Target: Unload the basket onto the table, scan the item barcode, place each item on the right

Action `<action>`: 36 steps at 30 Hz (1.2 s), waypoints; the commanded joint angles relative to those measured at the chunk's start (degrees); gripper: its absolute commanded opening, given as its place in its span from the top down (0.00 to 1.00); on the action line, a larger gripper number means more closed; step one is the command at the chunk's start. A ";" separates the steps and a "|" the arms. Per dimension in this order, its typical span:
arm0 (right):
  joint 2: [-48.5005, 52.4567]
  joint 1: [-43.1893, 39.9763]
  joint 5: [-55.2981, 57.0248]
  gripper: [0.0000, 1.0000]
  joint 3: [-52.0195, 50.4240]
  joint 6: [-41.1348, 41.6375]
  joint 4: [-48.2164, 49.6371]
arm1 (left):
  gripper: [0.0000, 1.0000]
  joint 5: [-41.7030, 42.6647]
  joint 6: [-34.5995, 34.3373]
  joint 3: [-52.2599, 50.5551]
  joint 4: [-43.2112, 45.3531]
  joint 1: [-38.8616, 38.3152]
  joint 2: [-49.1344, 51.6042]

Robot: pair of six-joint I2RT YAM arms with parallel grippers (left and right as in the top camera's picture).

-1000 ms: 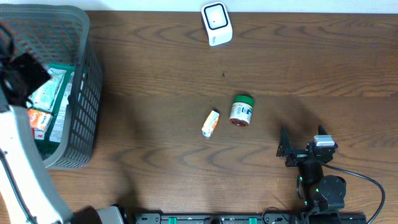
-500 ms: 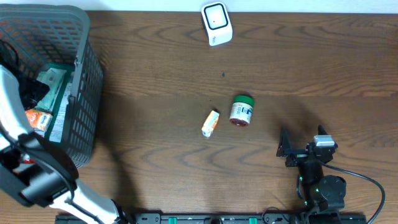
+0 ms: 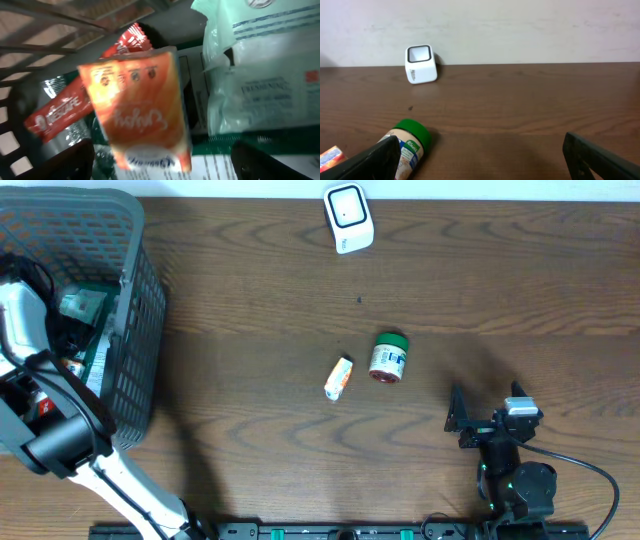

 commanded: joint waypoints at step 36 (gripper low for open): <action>-0.04 0.50 0.33 0.01 -0.04 0.72 -0.17 | 0.52 7.39 35.41 -1.57 15.74 -6.01 -7.10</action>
